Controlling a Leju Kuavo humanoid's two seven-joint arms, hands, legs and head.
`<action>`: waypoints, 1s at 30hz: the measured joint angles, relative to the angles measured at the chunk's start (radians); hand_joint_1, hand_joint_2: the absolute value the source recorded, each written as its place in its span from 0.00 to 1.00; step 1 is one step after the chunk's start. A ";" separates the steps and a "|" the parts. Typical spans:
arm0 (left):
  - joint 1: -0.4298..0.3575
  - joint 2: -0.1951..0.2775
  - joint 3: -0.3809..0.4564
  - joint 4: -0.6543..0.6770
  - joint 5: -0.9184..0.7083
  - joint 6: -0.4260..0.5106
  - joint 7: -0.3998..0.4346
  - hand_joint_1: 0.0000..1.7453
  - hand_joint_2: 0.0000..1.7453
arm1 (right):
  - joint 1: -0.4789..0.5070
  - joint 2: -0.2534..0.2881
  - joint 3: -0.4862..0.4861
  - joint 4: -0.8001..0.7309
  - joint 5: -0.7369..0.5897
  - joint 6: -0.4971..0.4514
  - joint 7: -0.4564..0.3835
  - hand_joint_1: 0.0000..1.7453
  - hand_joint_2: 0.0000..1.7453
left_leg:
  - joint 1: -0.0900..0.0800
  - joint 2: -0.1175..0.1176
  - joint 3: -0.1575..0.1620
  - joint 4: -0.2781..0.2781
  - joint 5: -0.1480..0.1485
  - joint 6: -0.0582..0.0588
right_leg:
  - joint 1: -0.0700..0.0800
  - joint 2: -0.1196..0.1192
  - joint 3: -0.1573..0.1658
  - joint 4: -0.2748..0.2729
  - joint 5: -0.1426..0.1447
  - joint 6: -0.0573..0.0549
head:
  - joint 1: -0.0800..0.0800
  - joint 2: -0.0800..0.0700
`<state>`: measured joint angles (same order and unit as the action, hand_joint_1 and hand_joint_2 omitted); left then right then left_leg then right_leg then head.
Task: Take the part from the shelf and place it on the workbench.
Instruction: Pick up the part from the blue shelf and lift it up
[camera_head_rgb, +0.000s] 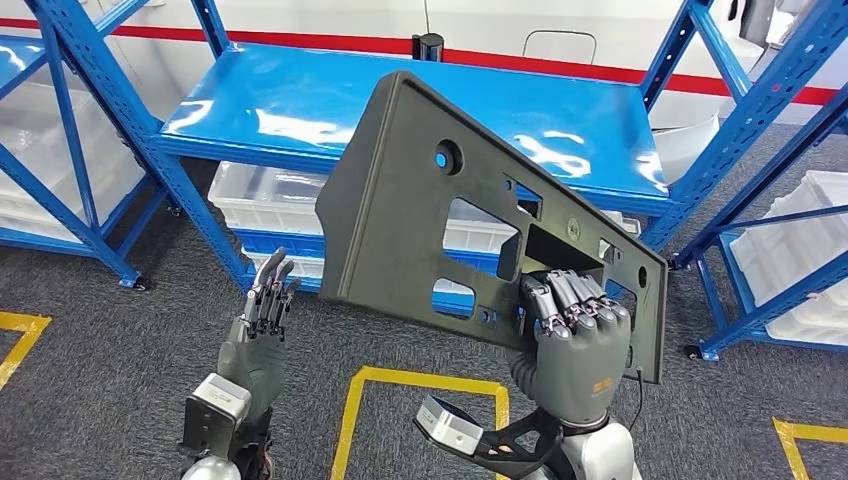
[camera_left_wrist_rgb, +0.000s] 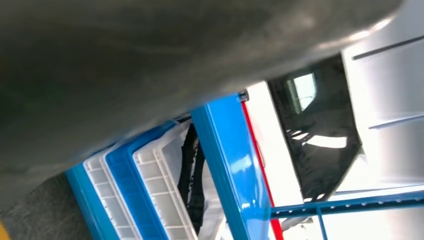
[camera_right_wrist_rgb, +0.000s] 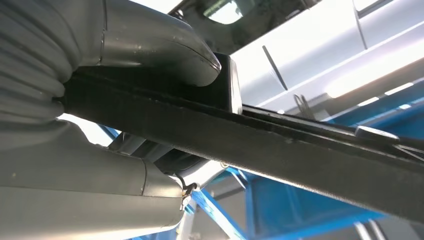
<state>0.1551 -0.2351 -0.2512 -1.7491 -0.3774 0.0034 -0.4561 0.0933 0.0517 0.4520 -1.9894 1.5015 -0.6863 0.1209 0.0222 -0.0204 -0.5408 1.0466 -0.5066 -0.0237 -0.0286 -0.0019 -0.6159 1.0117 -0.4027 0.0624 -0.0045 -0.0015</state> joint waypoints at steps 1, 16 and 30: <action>0.000 0.000 0.001 0.000 0.000 0.000 0.001 0.00 0.00 | 0.001 0.000 0.000 0.000 0.000 0.000 0.000 1.00 1.00 | -0.001 0.002 -0.009 -0.002 0.006 0.012 | -0.002 0.001 -0.006 0.001 0.004 0.008 | 0.002 0.000; 0.002 -0.001 0.004 -0.004 -0.010 0.002 0.005 0.00 0.00 | 0.004 -0.003 -0.002 -0.003 -0.008 0.000 0.003 1.00 1.00 | -0.025 0.016 -0.153 -0.017 0.162 0.035 | 0.034 -0.001 0.139 -0.029 -0.129 -0.038 | 0.013 0.000; 0.013 0.001 0.009 -0.004 -0.018 0.013 0.006 0.00 0.00 | 0.023 -0.003 -0.017 -0.022 -0.150 0.000 -0.103 1.00 1.00 | 0.003 -0.004 -0.028 0.005 0.028 0.000 | 0.012 0.006 0.051 -0.007 -0.053 -0.023 | 0.004 0.000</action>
<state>0.1679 -0.2342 -0.2420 -1.7532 -0.3956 0.0166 -0.4505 0.1163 0.0486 0.4348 -2.0110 1.3514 -0.6865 0.0183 0.0248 -0.0248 -0.5687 1.0518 -0.4791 -0.0234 -0.0164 0.0037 -0.5652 1.0044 -0.4557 0.0395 -0.0009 -0.0015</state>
